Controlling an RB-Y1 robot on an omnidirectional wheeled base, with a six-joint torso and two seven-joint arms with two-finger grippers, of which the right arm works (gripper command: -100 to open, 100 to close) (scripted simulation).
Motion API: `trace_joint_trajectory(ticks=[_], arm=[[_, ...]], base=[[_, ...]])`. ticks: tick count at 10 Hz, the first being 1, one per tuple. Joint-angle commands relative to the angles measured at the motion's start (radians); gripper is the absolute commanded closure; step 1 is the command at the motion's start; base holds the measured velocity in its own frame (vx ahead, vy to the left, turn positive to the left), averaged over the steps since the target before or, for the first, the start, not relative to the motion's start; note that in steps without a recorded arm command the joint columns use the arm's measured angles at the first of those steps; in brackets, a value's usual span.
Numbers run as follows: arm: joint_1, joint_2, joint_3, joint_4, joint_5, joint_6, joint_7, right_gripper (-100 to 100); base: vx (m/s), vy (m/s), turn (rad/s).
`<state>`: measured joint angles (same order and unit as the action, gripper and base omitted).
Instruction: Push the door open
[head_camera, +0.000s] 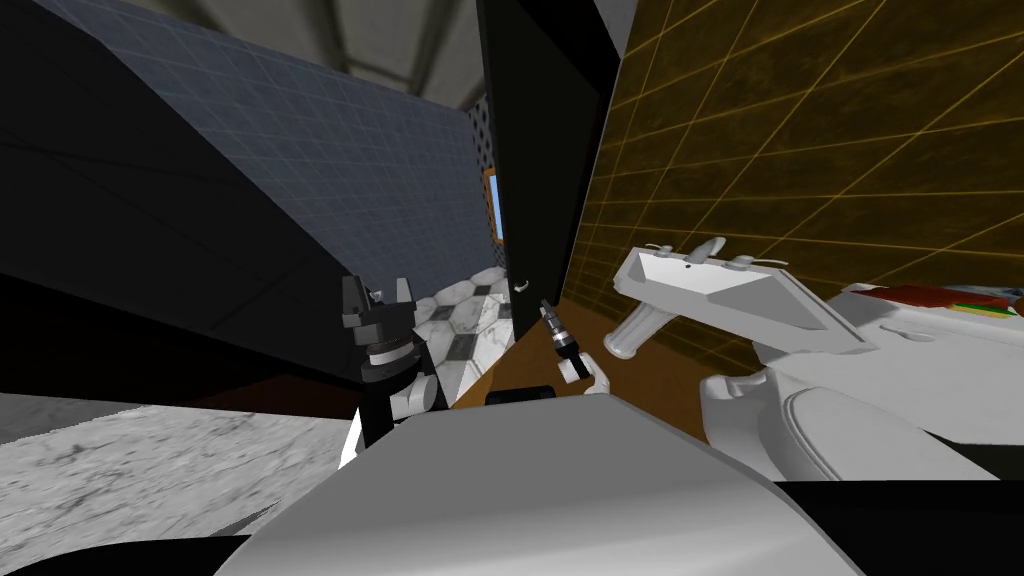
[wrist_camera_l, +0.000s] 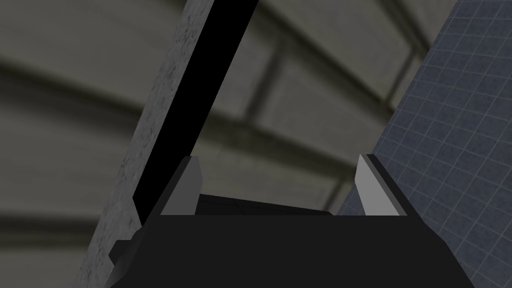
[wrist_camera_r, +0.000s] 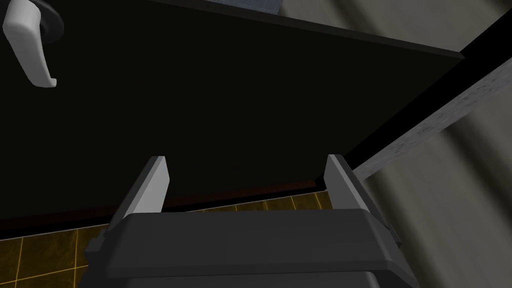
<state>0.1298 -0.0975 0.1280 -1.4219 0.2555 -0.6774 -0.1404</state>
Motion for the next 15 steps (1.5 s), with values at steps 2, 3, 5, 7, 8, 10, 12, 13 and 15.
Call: trace_joint_trajectory(ticks=[2,3,5,7,8,10,12,13,15], arm=[[-0.033,-0.001,0.007,0.084,0.015,-0.021,-0.027,-100],[-0.046,-0.002,0.01,0.117,0.02,-0.029,-0.037,-100],[-0.071,-0.003,0.015,0.181,0.031,-0.046,-0.056,-100],[-0.083,-0.003,0.017,0.213,0.036,-0.055,-0.065,-100],[-0.095,-0.003,0.02,0.245,0.042,-0.063,-0.074,-100],[-0.119,-0.003,0.025,0.305,0.052,-0.08,-0.093,-100],[-0.131,-0.003,0.027,0.337,0.057,-0.088,-0.102,-100],[-0.142,-0.003,0.029,0.367,0.062,-0.096,-0.11,-100],[-0.165,-0.003,0.034,0.425,0.072,-0.111,-0.128,-100]], base=[[0.077,-0.07,0.057],[0.077,-0.082,0.062],[0.097,-0.083,0.053],[0.05,-0.051,0.028],[0.073,-0.059,0.062],[0.086,-0.074,0.057],[0.081,-0.069,0.032],[0.051,-0.044,0.027],[0.076,-0.063,0.061]])
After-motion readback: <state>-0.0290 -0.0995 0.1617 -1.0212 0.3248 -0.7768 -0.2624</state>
